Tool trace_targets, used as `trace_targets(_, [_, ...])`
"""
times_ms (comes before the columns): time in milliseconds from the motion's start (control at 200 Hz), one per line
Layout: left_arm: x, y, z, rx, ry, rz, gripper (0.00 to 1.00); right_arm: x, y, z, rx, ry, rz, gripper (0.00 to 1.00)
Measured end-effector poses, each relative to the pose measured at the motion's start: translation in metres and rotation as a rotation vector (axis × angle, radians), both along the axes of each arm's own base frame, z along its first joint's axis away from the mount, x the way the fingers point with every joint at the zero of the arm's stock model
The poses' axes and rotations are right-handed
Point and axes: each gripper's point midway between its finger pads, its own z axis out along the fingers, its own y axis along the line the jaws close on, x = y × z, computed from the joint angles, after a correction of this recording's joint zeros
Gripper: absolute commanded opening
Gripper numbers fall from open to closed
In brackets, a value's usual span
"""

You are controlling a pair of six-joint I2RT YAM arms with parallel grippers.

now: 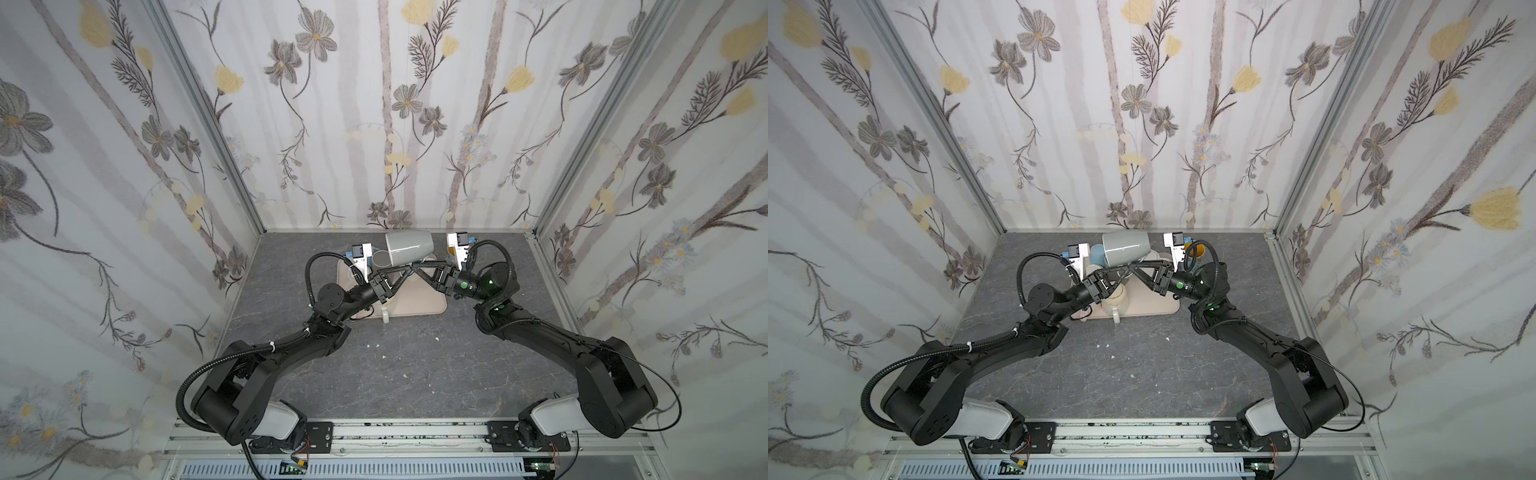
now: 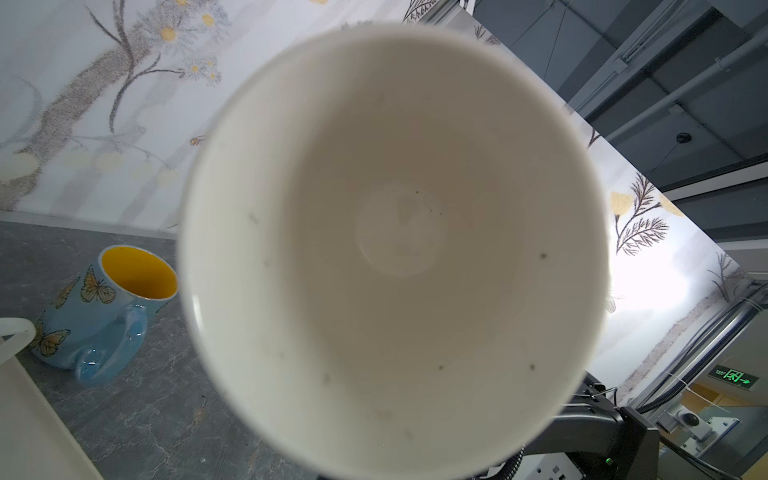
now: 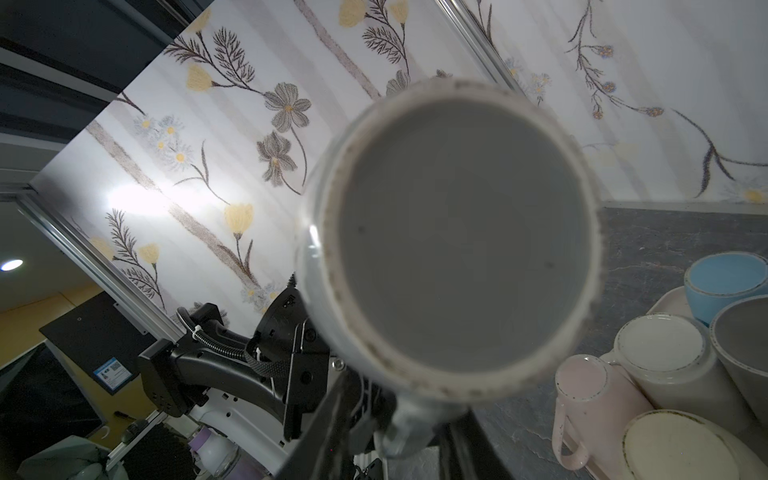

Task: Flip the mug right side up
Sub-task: 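Lift the grey mug toward the left gripper and grasp its rim with the left gripper, then rotate the grey mug upright with the left gripper while the right gripper withdraws, then lower the grey mug beside the blue mug and open the left gripper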

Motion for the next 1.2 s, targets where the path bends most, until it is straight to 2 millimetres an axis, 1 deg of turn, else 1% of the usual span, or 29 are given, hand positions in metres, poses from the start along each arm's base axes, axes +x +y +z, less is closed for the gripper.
trace_targets(75, [0.001, -0.006, 0.001, 0.018, 0.004, -0.004, 0.0, 0.001, -0.005, 0.001, -0.023, -0.007, -0.036, 0.54])
trace_targets(155, [0.0, -0.015, 0.002, 0.048, -0.004, -0.011, 0.0, 0.007, -0.015, 0.0, -0.063, -0.005, -0.112, 0.55])
trace_targets(260, [0.002, -0.027, -0.002, 0.111, -0.003, -0.003, 0.0, 0.018, -0.04, -0.006, -0.129, 0.02, -0.259, 0.57])
trace_targets(380, [0.005, -0.042, -0.003, 0.195, -0.019, 0.012, 0.0, 0.031, -0.083, -0.019, -0.195, 0.078, -0.457, 0.57])
trace_targets(490, [0.013, -0.066, -0.007, 0.289, -0.04, 0.01, 0.0, 0.037, -0.125, -0.043, -0.259, 0.153, -0.621, 0.57])
trace_targets(595, [0.023, -0.091, -0.023, 0.404, -0.041, 0.008, 0.0, 0.04, -0.163, -0.069, -0.314, 0.229, -0.744, 0.56])
trace_targets(669, [0.031, -0.109, -0.038, 0.502, -0.036, 0.006, 0.0, 0.043, -0.19, -0.085, -0.344, 0.287, -0.826, 0.55])
trace_targets(764, [0.041, -0.135, -0.052, 0.622, -0.047, 0.001, 0.0, 0.045, -0.215, -0.101, -0.371, 0.357, -0.891, 0.56])
trace_targets(824, [0.048, -0.151, -0.058, 0.689, -0.059, -0.003, 0.0, 0.044, -0.224, -0.108, -0.384, 0.391, -0.913, 0.56])
trace_targets(894, [0.056, -0.168, -0.07, 0.767, -0.065, -0.001, 0.0, 0.043, -0.233, -0.115, -0.396, 0.424, -0.934, 0.56])
trace_targets(1004, [0.067, -0.19, -0.102, 0.904, -0.047, -0.006, 0.0, 0.04, -0.245, -0.126, -0.413, 0.467, -0.967, 0.56])
trace_targets(1124, [0.074, -0.204, -0.136, 1.028, -0.019, -0.017, 0.0, 0.035, -0.25, -0.137, -0.432, 0.501, -0.978, 0.57])
trace_targets(1199, [0.077, -0.209, -0.151, 1.086, -0.009, -0.017, 0.0, 0.031, -0.251, -0.14, -0.443, 0.509, -0.978, 0.57])
